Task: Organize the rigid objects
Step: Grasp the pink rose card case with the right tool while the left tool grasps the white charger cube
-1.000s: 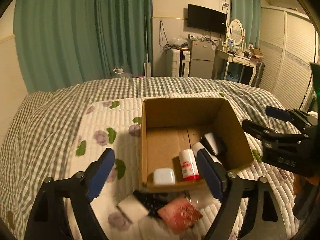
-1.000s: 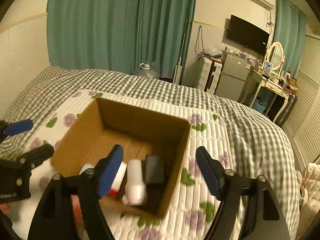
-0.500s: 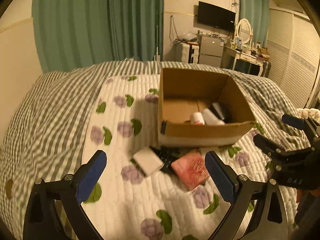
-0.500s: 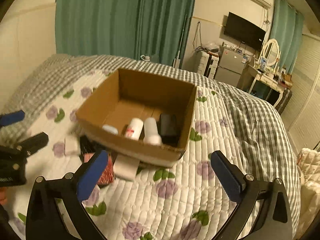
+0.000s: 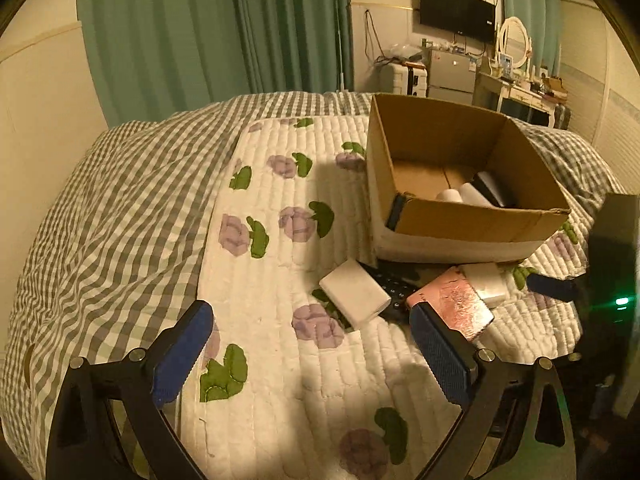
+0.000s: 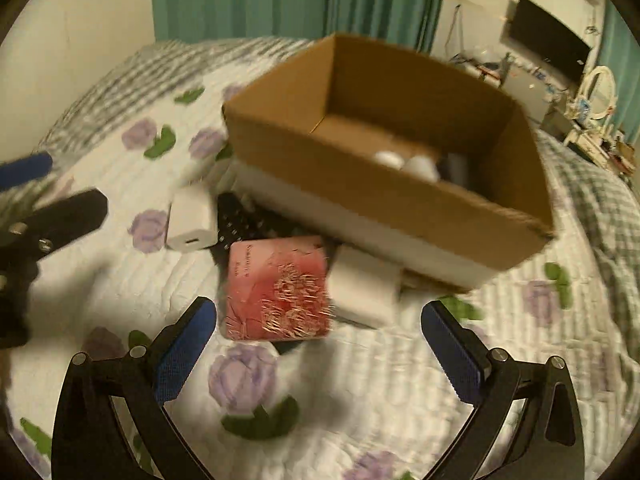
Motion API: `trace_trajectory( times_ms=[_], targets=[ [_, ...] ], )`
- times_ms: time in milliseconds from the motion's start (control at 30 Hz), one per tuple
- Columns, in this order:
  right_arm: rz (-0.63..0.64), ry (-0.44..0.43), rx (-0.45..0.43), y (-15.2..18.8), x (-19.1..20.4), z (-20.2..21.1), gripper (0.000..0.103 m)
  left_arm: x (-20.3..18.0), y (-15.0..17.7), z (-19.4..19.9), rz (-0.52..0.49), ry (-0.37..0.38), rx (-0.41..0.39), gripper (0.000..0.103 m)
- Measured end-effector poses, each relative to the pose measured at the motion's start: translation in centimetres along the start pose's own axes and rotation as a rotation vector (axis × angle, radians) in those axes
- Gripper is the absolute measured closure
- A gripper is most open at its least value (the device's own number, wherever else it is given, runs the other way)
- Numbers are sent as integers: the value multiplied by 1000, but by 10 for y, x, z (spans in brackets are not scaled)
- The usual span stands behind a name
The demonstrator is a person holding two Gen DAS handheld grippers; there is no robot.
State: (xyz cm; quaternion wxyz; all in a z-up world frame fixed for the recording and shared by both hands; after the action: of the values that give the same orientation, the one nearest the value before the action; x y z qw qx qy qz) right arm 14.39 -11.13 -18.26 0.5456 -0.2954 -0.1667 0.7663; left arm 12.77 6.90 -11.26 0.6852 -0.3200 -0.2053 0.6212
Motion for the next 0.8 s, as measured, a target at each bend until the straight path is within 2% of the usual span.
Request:
trace_trajectory(
  times_ms=[133, 167, 200, 267, 333, 433, 600, 800],
  targets=[
    [-2, -19, 23, 0, 13, -19, 1, 5, 4, -9, 18, 9, 25, 3],
    [0, -22, 27, 1, 16, -22, 4, 6, 5, -10, 21, 10, 29, 3],
    [1, -29, 35, 1, 19, -25, 13, 7, 6, -12, 24, 9, 34, 3],
    [18, -8, 24, 1, 21, -25, 18, 9, 7, -16, 32, 4, 49, 3],
    [33, -17, 6, 0, 24, -21, 33, 8, 7, -18, 34, 5, 55, 3],
    [29, -22, 8, 4, 21, -18, 34, 4, 6, -18, 26, -3, 62, 3],
    [-71, -19, -27, 9, -9, -1, 34, -4, 3, -23, 31, -9, 75, 3],
    [-151, 47, -49, 9, -51, 15, 34, -19, 0, -46, 69, 17, 99, 3]
  ],
)
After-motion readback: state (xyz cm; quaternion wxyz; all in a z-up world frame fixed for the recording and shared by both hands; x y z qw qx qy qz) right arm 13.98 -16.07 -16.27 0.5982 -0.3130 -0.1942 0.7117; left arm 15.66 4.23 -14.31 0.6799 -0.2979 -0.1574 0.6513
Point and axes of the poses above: each gripper's, at about its wrist camera, not at the fingertips, and z roughly against the way its jaws point, x to its left, y to its underside, the point moved 4 cm from there along -z, roughly the way its jaws point, and after that the axes turned 15 degrees about y, right-handed, at the moved point
